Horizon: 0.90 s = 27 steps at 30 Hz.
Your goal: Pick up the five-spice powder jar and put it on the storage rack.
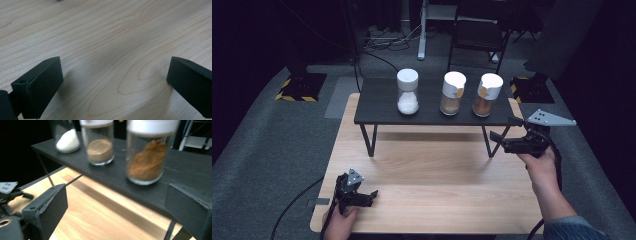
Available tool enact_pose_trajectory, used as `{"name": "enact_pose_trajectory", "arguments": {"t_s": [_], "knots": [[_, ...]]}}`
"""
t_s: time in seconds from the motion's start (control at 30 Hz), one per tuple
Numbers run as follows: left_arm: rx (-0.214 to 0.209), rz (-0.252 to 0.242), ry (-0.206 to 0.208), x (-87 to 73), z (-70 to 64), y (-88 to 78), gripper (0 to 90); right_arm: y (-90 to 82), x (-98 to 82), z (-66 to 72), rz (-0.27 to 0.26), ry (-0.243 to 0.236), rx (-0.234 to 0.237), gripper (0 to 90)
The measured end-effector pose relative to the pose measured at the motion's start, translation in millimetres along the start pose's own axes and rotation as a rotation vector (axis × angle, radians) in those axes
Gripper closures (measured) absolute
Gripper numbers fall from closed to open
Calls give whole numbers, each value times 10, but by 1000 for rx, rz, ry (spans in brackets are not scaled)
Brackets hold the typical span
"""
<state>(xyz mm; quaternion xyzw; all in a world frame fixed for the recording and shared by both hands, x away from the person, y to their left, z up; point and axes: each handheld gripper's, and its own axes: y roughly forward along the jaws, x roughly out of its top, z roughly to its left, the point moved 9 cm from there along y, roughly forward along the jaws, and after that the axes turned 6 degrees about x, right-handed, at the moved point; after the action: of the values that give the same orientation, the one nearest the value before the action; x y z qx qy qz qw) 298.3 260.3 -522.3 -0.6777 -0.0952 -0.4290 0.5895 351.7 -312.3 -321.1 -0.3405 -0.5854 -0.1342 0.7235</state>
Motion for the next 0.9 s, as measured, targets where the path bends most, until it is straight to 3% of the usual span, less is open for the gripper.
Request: {"name": "enact_pose_trajectory", "arguments": {"t_s": [0.2,0.37,0.73,0.9], "knots": [[0,0,0,0,0,0,5,-31,-276,63,13,21,19,46],[3,0,-2,6,4,6,5,-5,-538,75,60,44,29,46],[3,1,-1,6,4,5,5,119,-1130,54,162,62,-12,46],[3,0,-2,6,3,6,5,173,-1316,53,202,62,-17,46]]}}
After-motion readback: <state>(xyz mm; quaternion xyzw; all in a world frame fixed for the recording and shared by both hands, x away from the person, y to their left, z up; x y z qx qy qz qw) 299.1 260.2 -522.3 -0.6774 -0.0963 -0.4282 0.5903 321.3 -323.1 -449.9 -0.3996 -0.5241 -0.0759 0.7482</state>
